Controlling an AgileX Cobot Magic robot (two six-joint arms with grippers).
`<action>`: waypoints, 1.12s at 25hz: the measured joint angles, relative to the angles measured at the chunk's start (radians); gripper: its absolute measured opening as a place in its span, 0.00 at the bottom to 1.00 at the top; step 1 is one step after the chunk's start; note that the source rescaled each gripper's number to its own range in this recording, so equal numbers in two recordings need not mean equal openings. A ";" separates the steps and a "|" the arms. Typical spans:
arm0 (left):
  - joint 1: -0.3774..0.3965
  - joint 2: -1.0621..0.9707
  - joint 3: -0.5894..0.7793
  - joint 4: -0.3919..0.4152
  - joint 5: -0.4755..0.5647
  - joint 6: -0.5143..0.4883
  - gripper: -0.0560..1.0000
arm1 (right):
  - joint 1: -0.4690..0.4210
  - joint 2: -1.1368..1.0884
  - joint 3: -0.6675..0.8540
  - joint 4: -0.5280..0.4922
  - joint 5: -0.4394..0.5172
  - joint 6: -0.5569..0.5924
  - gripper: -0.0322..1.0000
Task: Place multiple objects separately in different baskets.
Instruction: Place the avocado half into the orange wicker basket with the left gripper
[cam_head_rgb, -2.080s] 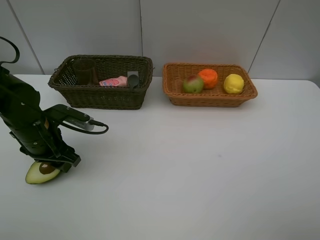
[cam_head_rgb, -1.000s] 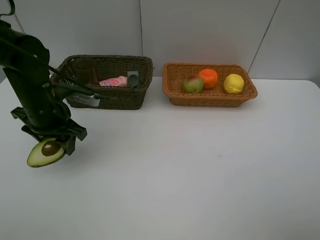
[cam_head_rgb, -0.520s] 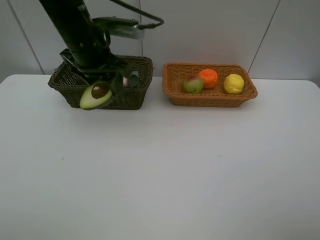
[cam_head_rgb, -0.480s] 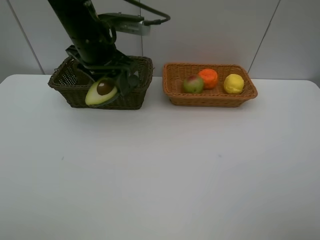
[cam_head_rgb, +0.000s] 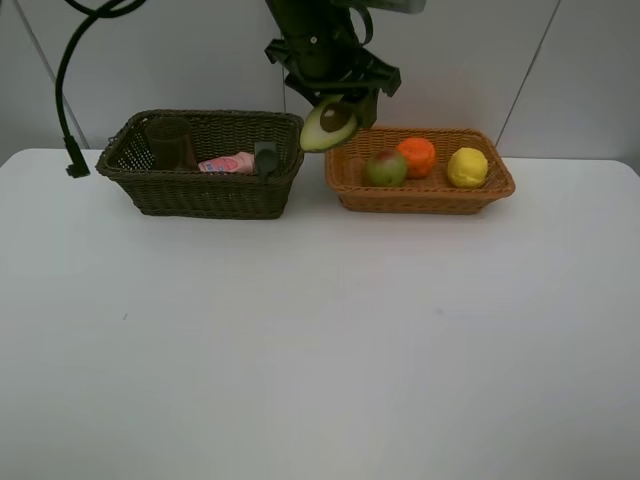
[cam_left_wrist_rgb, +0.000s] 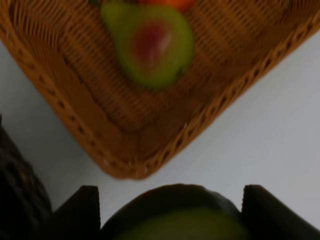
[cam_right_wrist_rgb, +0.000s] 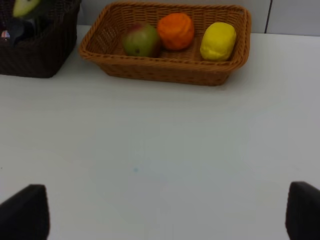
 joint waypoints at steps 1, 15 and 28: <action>-0.001 0.025 -0.032 0.002 -0.016 0.004 0.76 | 0.000 0.000 0.000 0.000 0.000 0.000 1.00; -0.008 0.244 -0.116 0.002 -0.422 0.058 0.76 | 0.000 0.000 0.000 0.000 0.000 0.000 1.00; -0.010 0.327 -0.116 0.000 -0.499 0.062 0.76 | 0.000 0.000 0.000 0.001 0.000 0.000 1.00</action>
